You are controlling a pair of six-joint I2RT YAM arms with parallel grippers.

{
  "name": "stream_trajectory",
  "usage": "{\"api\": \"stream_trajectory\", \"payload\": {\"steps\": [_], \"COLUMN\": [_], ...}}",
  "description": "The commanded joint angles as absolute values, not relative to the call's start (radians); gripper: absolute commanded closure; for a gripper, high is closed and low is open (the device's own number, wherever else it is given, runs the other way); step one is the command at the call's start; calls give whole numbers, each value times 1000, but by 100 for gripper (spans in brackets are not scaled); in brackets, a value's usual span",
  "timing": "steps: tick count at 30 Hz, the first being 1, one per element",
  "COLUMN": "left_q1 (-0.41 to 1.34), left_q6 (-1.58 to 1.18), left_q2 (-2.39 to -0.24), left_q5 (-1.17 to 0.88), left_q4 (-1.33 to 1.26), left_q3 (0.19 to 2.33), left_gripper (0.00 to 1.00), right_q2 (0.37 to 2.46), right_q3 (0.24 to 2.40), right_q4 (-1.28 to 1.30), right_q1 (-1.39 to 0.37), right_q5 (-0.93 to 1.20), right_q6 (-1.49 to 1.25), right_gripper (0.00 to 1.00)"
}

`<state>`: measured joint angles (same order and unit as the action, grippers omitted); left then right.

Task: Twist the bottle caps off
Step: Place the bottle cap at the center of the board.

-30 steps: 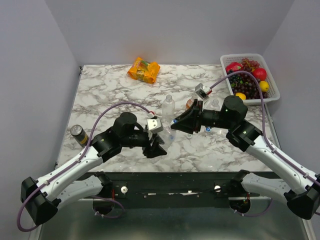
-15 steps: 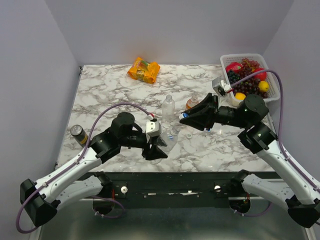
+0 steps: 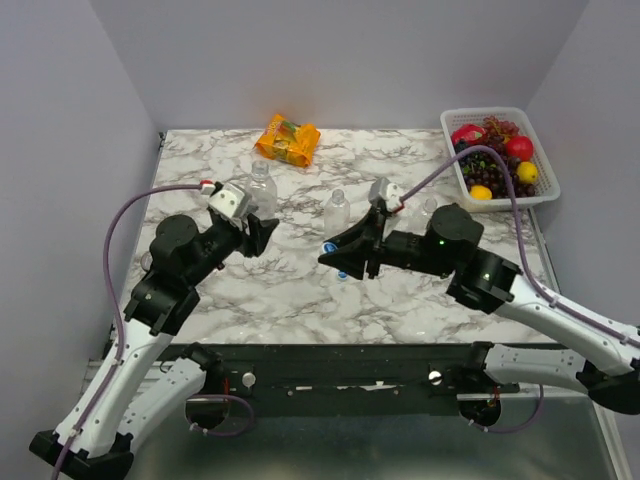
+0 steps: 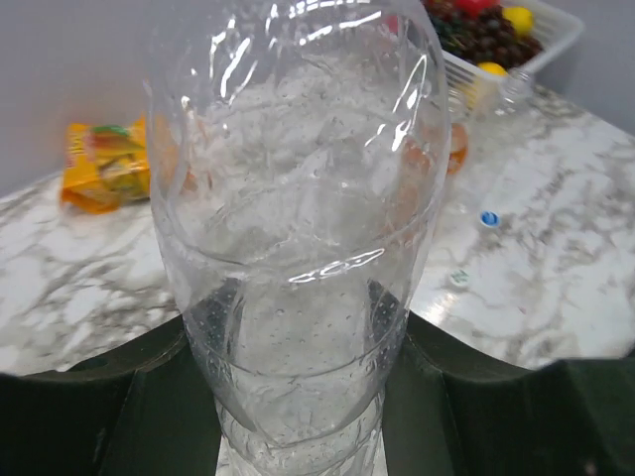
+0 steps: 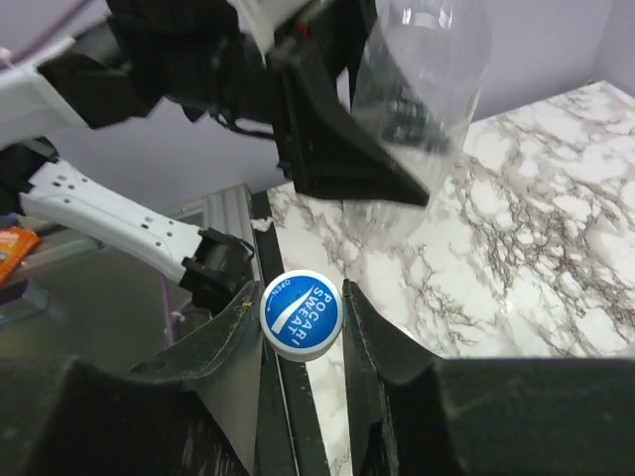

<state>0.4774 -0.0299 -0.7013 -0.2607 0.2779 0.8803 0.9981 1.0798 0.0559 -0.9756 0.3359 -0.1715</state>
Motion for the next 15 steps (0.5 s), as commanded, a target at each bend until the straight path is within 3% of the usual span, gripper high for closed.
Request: {"api": "stream_trajectory", "payload": {"steps": [1, 7, 15], "left_q1": [440, 430, 426], "left_q6": [-23, -20, -40], "left_q2": [-645, -604, -594], "left_q5": [21, 52, 26], "left_q4": [304, 291, 293], "left_q3": [893, 847, 815], "left_gripper": [80, 79, 79], "right_q2": [1141, 1404, 1676], "right_q3": [1092, 1075, 1135], "right_q4": [57, -58, -115], "right_q1": [-1066, -1137, -1140], "right_q5": [42, -207, -288], "right_q6": [-133, -192, -250], "right_gripper": [79, 79, 76]}}
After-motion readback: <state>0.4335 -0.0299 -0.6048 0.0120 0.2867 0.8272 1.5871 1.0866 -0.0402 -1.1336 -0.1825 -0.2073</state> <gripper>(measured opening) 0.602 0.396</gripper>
